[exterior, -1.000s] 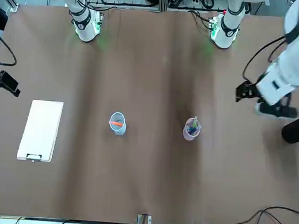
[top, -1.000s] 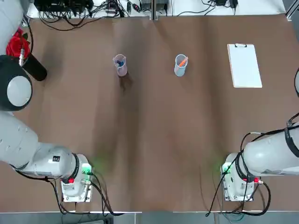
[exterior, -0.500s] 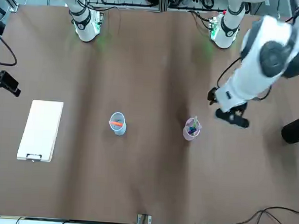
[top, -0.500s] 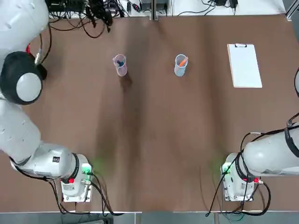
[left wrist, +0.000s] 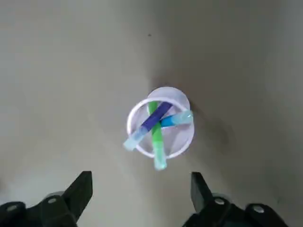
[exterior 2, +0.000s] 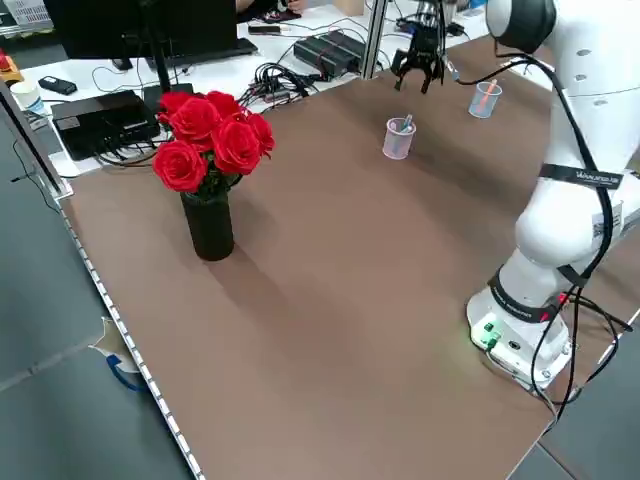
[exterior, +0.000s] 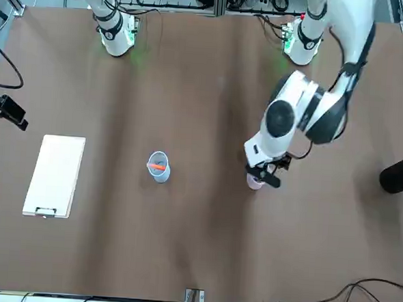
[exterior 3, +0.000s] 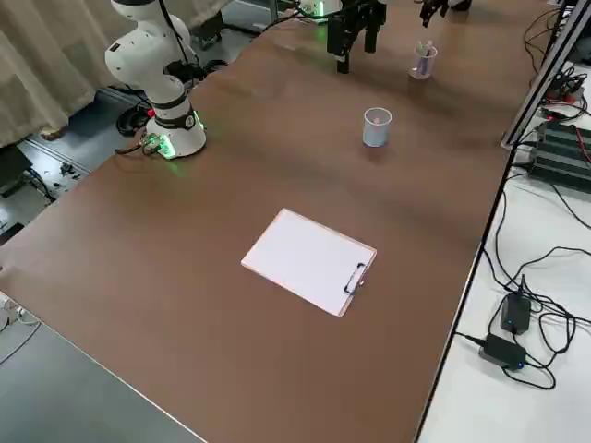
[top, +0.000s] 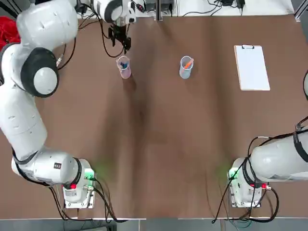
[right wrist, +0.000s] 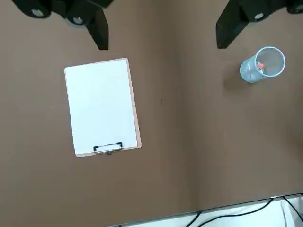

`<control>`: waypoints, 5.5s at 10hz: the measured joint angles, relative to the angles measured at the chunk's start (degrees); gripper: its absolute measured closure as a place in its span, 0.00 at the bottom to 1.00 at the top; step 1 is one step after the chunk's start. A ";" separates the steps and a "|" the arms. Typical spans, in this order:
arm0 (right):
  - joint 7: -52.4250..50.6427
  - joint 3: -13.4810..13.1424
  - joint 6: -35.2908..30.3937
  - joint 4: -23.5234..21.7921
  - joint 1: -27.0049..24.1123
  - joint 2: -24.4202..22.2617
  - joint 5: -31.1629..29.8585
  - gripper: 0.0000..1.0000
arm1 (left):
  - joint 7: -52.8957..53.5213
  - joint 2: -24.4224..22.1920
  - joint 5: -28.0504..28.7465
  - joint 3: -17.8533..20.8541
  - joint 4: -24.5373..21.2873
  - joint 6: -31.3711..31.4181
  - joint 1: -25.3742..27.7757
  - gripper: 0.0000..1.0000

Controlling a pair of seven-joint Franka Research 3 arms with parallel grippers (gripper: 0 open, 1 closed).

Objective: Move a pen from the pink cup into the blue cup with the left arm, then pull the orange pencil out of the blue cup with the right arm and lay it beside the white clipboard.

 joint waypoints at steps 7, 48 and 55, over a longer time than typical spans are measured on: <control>-0.02 -0.01 0.00 0.01 -0.01 0.00 0.00 0.00 | -0.01 6.16 6.39 -0.78 -0.31 8.57 -1.06 0.37; -0.37 -0.08 -0.12 0.02 -0.06 0.00 0.00 0.00 | -15.80 -3.02 -2.78 -4.84 8.93 9.30 -11.51 0.83; -0.43 0.31 0.16 0.04 0.27 0.00 0.00 0.00 | -38.79 8.81 -2.80 18.39 18.98 31.16 -39.83 0.83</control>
